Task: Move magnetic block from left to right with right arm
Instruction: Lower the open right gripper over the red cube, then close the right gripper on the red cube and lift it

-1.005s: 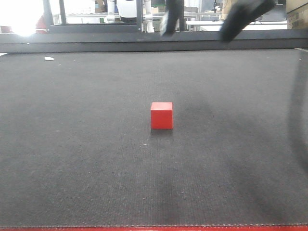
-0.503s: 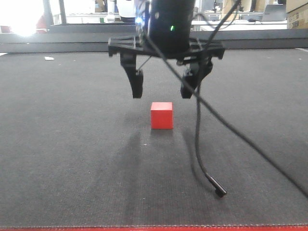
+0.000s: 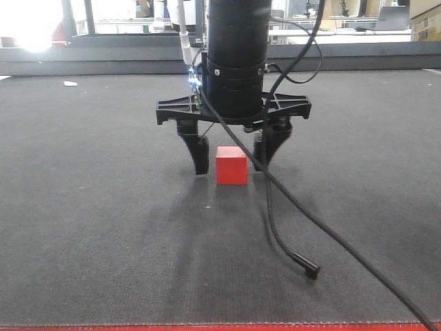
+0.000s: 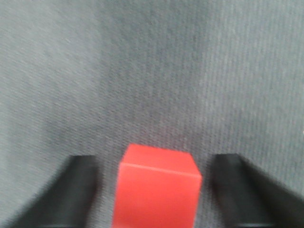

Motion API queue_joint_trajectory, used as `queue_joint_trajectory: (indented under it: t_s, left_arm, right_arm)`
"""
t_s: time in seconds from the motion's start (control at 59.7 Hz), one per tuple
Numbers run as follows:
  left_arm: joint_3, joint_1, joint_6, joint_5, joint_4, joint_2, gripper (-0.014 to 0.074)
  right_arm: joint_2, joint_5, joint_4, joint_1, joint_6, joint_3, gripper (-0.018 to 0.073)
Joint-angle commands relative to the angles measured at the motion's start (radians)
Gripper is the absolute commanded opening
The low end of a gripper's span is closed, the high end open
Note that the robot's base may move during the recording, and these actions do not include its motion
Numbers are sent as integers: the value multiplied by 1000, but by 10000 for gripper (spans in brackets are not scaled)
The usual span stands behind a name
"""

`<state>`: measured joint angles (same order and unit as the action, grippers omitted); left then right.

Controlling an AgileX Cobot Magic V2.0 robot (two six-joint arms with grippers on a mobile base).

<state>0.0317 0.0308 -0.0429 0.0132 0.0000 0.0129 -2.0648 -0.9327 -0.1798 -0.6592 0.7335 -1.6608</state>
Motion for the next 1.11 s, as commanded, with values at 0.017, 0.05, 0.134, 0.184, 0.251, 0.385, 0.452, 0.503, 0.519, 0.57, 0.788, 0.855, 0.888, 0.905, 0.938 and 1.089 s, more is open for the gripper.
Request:
queue_joint_trajectory:
  t_s: [0.017,0.05,0.134,0.184,0.251,0.385,0.452,0.503,0.519,0.57,0.788,0.855,0.888,0.905,0.938,1.089]
  left_arm:
    - [9,-1,-4,-90,0,14,-116]
    - [9,-1,-4,-90,0,14,-116]
    - [9,-1,-4,-90,0,14,-116]
    - [9,-1,-4,-90,0,14,-116]
    - [9,-1,-4,-90,0,14,-116]
    - [9,-1,-4,-90,0,14,-116]
    - [9,-1,-4,-90,0,14,-116]
    - [9,-1,-4,-90,0,14,-116]
    - [9,-1,-4,-90,0,14,-116]
    - [9,-1,-4,-90,0,14,-116]
    - [9,-1,-4,-90,0,14,-116]
    - [9,-1,-4,-90,0,14,-116]
    - [9,-1,-4,-90,0,14,-116]
    - [9,-1,-4,-90,0,14,-116]
    - [9,-1,-4,-90,0,14,-116]
    - [9,-1,-4,-90,0,14,-116]
  right_arm:
    - [62,39,-29,8,0,-33,330]
    - [62,39,-29,9,0,-33,272]
    - [71,30,-23,17,-1,-33,181]
    - [87,22,-23,25,-1,-33,153]
    - [115,14,-23,39,-3,-32,139]
    - [198,12,-23,68,-84,-24,139]
    - [244,16,-23,80,-149,-9,139]
    - [298,19,-23,93,-201,16,139]
    - [312,21,-23,97,-215,25,139]
    - [356,24,-23,109,-256,65,139]
    - [609,117,-23,202,-394,332,139]
    - [694,162,-23,236,-413,428,139]
    - [732,182,-23,250,-424,471,139]
    - [761,198,-23,260,-428,502,139]
    - [800,219,-23,273,-439,544,139]
    - [988,308,-23,301,-479,728,139]
